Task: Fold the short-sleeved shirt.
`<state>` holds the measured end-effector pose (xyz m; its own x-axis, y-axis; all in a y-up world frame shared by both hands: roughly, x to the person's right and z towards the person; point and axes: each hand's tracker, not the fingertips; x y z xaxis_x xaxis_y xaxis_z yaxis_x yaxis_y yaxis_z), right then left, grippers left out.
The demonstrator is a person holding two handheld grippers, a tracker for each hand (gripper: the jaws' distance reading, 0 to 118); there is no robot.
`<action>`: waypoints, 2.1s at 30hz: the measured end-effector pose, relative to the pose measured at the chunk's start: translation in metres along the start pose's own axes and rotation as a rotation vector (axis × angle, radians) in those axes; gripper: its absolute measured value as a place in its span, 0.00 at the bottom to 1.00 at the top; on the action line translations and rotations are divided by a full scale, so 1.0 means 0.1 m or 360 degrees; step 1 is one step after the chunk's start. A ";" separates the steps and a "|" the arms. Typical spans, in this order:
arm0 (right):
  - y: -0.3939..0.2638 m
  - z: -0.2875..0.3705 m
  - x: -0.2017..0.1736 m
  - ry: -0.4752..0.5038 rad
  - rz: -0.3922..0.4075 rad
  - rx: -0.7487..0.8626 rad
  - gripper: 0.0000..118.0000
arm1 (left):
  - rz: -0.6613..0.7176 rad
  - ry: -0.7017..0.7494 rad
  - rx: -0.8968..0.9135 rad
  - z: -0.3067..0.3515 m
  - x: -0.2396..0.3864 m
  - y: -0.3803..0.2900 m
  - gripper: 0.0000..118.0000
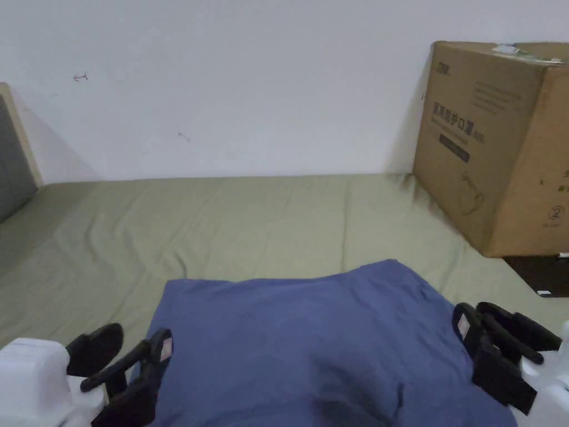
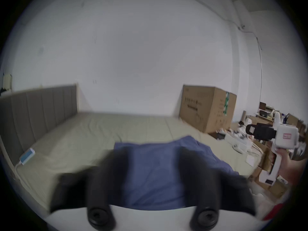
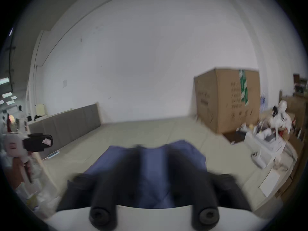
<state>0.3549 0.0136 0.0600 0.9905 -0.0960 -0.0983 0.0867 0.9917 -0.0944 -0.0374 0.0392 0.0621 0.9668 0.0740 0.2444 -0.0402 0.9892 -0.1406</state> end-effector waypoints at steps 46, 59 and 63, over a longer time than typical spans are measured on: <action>-0.33 -0.39 0.42 0.0022 -0.0148 -0.0563 0.04 | 0.0118 -0.0053 -0.0976 -0.61 -1.33 -1.25 0.06; -1.30 -0.58 1.70 -0.0260 -0.0377 -0.1524 0.99 | 0.0019 -0.0046 -0.0969 -0.59 -0.99 -1.04 0.06; -1.44 -0.65 1.65 -0.0253 -0.0213 -0.1595 0.49 | -0.0022 -0.0031 -0.1016 -0.59 -0.91 -1.03 0.06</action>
<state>0.4990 -0.1510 -0.0073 0.9882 -0.1159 0.0997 0.1411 0.4398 -0.8869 -0.1063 -0.0769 -0.0026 0.9613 0.0697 0.2667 0.1364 0.7206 -0.6798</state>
